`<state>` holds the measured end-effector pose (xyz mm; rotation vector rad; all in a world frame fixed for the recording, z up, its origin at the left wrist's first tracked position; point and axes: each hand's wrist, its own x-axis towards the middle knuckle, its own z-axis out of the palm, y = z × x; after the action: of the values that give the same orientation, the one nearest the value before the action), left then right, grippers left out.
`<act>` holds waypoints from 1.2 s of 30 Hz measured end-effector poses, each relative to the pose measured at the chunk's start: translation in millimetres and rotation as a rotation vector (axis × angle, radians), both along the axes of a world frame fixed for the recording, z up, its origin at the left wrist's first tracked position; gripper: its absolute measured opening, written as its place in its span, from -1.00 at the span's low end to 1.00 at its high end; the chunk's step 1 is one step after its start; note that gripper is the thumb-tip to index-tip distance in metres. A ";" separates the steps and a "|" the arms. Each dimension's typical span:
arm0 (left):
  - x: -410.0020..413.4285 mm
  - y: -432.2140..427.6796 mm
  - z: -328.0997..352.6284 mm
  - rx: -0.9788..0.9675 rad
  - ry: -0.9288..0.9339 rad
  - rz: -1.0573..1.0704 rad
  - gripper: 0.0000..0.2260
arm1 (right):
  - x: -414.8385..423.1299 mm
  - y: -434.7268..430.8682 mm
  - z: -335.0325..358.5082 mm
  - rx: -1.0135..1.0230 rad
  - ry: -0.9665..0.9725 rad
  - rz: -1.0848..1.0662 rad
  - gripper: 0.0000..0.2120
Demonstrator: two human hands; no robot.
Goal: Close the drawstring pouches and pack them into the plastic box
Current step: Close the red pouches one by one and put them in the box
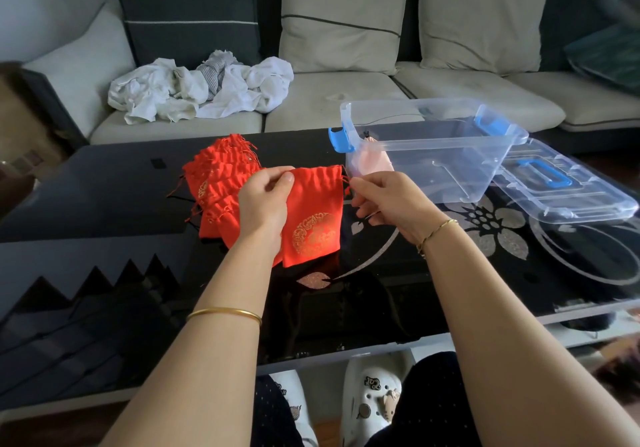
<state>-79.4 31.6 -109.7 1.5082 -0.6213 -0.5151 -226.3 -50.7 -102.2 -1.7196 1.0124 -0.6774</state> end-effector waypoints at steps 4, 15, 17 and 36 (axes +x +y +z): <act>-1.0 0.8 0.3 -0.002 0.006 -0.014 -0.89 | 2.9 0.8 -4.1 -0.001 0.083 -0.045 -0.68; 1.9 0.4 -1.9 -0.002 0.000 -0.007 -0.85 | -1.2 2.1 -2.1 0.191 0.037 -0.006 -0.87; 2.8 -0.2 -2.7 -0.006 -0.012 0.001 -0.87 | -2.3 1.4 -0.9 0.207 0.008 -0.035 -0.91; 15.2 9.9 2.6 0.159 -0.701 0.101 -0.83 | -5.4 -7.7 -6.2 -0.029 -0.168 -0.424 -0.88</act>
<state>-64.2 41.6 -107.1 1.8669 -1.0508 0.0652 -231.8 -58.4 -108.4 -1.4537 1.2638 -1.0917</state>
